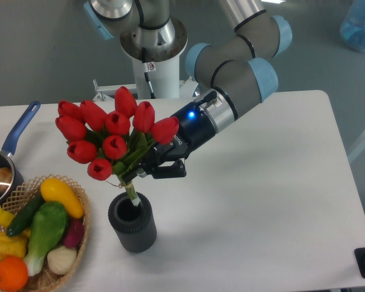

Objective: Insert the flowers into the vase
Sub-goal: 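Align the tulip stems above the vase opening and lower them in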

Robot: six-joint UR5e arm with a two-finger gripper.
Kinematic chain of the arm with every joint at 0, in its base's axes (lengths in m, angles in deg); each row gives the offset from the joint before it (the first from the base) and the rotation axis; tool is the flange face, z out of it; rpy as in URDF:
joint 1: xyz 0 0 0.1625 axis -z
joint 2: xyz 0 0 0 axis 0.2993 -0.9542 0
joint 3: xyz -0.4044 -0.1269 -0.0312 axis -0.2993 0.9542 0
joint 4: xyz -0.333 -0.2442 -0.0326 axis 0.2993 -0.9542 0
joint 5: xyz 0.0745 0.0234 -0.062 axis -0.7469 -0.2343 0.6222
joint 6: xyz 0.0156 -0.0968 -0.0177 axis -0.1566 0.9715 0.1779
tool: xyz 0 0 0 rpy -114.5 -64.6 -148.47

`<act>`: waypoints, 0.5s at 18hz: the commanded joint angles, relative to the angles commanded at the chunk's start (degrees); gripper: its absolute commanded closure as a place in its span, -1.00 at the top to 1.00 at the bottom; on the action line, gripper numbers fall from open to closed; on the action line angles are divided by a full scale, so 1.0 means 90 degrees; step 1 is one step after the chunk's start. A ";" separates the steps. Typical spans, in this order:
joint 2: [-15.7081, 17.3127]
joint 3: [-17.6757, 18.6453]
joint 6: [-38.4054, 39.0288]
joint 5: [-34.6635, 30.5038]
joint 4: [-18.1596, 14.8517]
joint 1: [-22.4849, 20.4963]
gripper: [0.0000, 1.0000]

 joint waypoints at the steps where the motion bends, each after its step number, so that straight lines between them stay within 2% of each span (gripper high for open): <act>1: -0.0059 0.0000 0.0000 0.0137 0.0000 -0.0020 -1.00; 9: -0.0176 0.0010 -0.0303 0.0168 0.0000 -0.0020 -1.00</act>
